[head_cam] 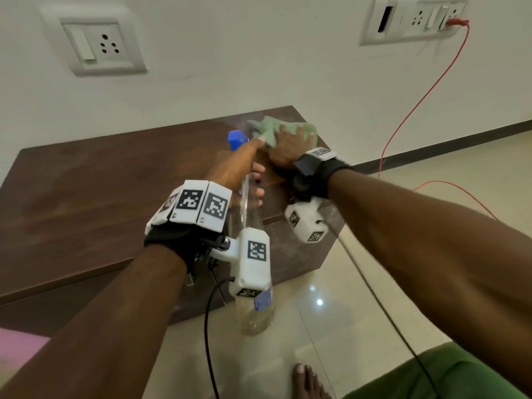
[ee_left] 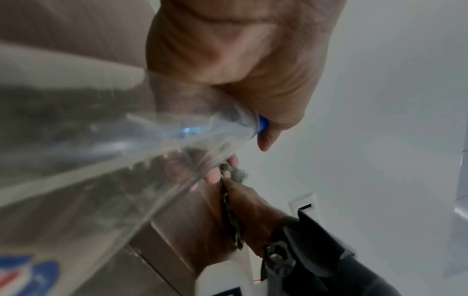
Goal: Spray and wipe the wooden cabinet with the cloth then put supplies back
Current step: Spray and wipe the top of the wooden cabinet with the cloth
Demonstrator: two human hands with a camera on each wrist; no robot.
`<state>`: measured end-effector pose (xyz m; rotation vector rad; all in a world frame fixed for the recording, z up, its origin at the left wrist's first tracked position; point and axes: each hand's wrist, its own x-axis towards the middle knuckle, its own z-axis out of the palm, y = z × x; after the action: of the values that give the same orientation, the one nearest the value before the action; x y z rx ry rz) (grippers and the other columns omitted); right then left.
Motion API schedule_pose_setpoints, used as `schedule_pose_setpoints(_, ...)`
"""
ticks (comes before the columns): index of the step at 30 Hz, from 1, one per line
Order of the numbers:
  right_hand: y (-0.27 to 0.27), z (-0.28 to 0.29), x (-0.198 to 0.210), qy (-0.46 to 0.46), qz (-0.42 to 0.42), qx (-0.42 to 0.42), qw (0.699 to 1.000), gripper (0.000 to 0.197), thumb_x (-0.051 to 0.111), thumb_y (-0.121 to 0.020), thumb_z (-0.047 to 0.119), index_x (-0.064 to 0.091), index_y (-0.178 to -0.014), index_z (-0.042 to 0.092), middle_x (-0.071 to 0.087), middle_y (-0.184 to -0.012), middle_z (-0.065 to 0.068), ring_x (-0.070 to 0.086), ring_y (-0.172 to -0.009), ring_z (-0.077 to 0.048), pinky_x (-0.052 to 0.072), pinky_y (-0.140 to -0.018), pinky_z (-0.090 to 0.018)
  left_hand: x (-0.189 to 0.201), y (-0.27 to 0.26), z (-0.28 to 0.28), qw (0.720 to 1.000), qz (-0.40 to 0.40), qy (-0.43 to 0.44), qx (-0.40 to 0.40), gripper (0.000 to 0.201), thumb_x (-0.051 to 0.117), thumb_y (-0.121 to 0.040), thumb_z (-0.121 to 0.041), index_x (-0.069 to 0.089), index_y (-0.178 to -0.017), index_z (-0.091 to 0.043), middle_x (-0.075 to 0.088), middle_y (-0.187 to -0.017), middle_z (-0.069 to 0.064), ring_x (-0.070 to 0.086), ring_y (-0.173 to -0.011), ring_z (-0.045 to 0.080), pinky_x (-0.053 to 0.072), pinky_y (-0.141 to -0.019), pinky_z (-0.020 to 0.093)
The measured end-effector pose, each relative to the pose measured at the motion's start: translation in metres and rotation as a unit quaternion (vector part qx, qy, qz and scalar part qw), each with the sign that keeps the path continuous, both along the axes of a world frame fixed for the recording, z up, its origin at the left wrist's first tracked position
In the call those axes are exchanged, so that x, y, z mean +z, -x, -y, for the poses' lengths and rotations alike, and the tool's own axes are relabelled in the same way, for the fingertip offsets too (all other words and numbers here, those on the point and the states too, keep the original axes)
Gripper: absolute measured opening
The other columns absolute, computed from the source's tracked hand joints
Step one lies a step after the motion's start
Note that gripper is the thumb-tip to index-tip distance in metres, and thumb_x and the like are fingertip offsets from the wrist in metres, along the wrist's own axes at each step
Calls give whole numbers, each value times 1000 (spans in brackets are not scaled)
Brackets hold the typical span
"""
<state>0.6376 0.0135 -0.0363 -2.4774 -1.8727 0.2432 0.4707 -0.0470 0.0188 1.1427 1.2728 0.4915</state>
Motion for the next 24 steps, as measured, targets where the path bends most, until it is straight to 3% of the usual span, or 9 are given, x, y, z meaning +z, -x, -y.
schedule_pose_setpoints(2,28,5,1,13,-5,95,995,53,27,-106,26,10,-153,11,6,-162,-10,2,-150,-32,-1,-120,-48,4,-3,-4,1000,-15,10,-3,54,56,-95,-60,63,-97,-6,63,-108,13,62,-64,22,55,-58,34)
schedule_pose_setpoints(5,27,-14,-12,3,11,164,986,56,31,-101,32,17,-153,14,13,-161,-10,7,-149,-30,3,-121,-49,7,-5,-10,999,-23,40,-17,56,55,-96,-60,61,-97,-4,63,-98,14,60,-64,23,54,-60,36)
schedule_pose_setpoints(11,-18,-17,5,-5,13,3,1000,64,37,-95,45,14,-152,26,14,-161,2,8,-148,-34,9,-117,-58,15,4,-25,998,4,54,-42,55,52,-98,-61,53,-87,-7,56,-74,9,54,-59,21,53,-64,35)
schedule_pose_setpoints(13,-18,-19,19,37,10,13,999,54,36,-101,37,25,-150,18,24,-158,-7,22,-145,-32,19,-115,-46,24,8,-33,999,1,30,-39,55,50,-99,-59,52,-87,-6,56,-74,11,53,-58,22,51,-62,35)
schedule_pose_setpoints(16,-2,-17,44,66,-14,56,996,41,40,-102,30,46,-136,9,50,-140,-13,50,-124,-29,36,-90,-28,40,15,-48,999,-18,-2,-33,55,46,-101,-57,53,-87,-4,59,-78,14,55,-61,24,51,-61,35)
schedule_pose_setpoints(19,32,-8,37,26,32,169,985,36,30,-104,27,40,-135,12,50,-131,-5,49,-116,-22,37,-94,-14,48,19,-58,999,-36,-2,-28,58,47,-99,-59,56,-94,-3,62,-82,16,61,-65,26,52,-62,37)
schedule_pose_setpoints(21,47,-10,20,22,41,177,983,51,32,-102,30,22,-151,20,30,-155,-4,25,-144,-29,22,-117,-36,47,20,-61,999,-39,11,-27,62,49,-97,-62,58,-106,-1,64,-89,19,65,-74,29,55,-65,39)
schedule_pose_setpoints(22,43,-21,12,29,34,164,985,58,35,-100,35,14,-153,26,20,-160,0,14,-148,-30,15,-119,-46,45,19,-61,999,-40,20,-29,64,49,-97,-63,58,-110,-1,64,-92,21,66,-78,31,55,-67,40)
schedule_pose_setpoints(24,22,-46,6,15,24,117,993,66,33,-90,57,15,-150,38,23,-159,2,20,-147,-30,19,-117,-50,41,17,-60,998,-32,37,-36,65,48,-97,-62,58,-113,0,63,-94,23,65,-81,32,56,-70,41)
